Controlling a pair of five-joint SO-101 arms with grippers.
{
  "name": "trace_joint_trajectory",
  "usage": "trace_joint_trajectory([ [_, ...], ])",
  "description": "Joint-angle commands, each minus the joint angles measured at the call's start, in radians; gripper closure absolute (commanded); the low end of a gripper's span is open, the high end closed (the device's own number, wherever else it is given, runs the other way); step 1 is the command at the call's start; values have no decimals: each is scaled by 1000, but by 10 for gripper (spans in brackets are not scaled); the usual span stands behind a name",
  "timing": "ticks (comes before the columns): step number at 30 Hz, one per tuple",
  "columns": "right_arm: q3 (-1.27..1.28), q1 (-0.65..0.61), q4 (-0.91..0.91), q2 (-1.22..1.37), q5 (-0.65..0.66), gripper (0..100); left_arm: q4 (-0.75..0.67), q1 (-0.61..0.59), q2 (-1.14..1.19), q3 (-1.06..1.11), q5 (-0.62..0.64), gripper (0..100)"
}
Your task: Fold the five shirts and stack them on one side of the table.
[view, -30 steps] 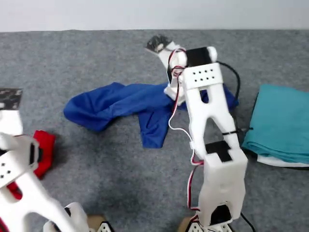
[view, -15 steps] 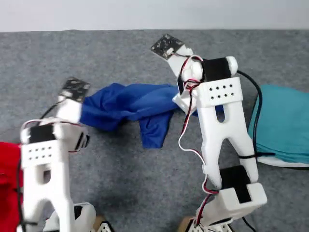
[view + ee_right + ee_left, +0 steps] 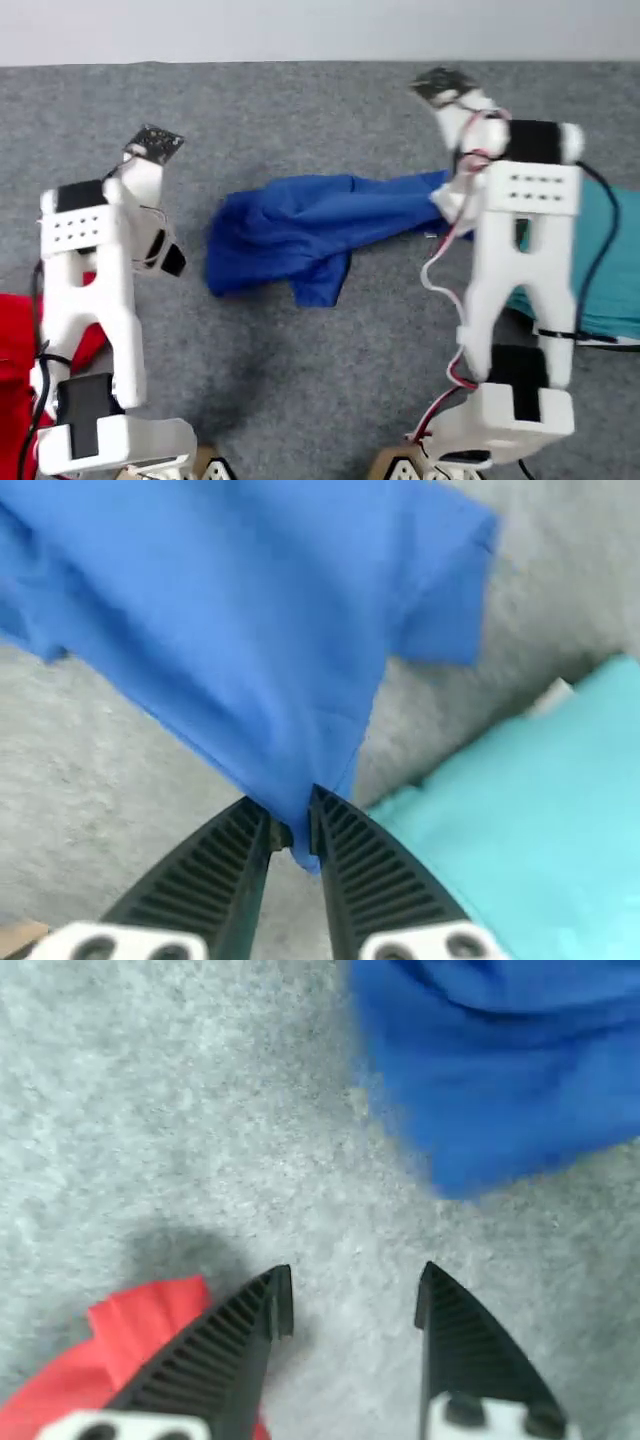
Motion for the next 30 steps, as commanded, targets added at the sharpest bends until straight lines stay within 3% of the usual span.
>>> trace_joint_trajectory([
  [1, -6, 53, 41, -56, 32, 988, 57, 2, -77, -65, -49, 793],
  [8, -5, 35, 41, -50, 28, 988, 46, 124, -101, 1, -60, 792],
  [16, -5, 18, 41, -48, -2, 988, -121, 288, -101, 177, -60, 790],
  [21, -5, 18, 41, -48, -21, 988, -190, 302, -84, 205, -60, 789],
  [30, -5, 18, 41, -48, -21, 988, -187, 302, 175, 117, -81, 789],
])
